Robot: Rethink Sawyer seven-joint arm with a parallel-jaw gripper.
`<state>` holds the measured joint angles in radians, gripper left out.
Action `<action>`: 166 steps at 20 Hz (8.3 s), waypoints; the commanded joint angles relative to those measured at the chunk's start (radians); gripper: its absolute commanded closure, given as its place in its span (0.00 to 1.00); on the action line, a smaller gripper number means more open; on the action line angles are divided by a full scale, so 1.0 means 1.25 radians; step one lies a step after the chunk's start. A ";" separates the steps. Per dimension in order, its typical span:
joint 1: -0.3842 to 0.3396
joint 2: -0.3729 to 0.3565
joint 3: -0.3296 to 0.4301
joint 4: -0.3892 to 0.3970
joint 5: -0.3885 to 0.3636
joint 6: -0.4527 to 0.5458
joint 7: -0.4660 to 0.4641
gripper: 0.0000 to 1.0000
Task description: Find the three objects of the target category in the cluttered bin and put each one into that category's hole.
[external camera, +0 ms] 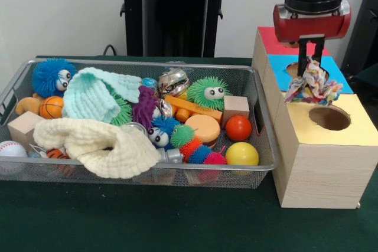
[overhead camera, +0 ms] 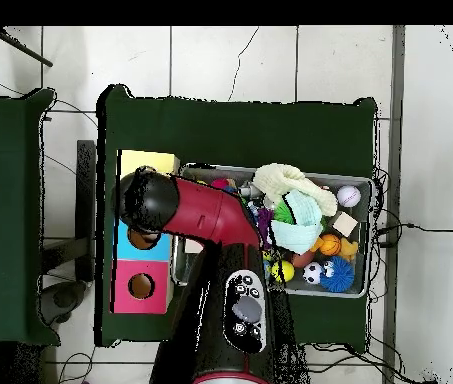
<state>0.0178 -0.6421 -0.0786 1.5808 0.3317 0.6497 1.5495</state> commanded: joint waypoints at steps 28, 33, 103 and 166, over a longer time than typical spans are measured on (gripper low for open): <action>0.057 0.085 0.020 0.006 0.082 -0.031 0.298 1.00; 0.047 0.113 0.011 -0.002 0.045 -0.109 0.261 1.00; 0.108 0.168 -0.101 -0.188 0.030 0.036 0.310 1.00; 0.106 0.167 -0.115 -0.254 0.029 0.177 0.295 0.00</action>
<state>0.1768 -0.4501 -0.2651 1.2668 0.3728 0.7337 1.7049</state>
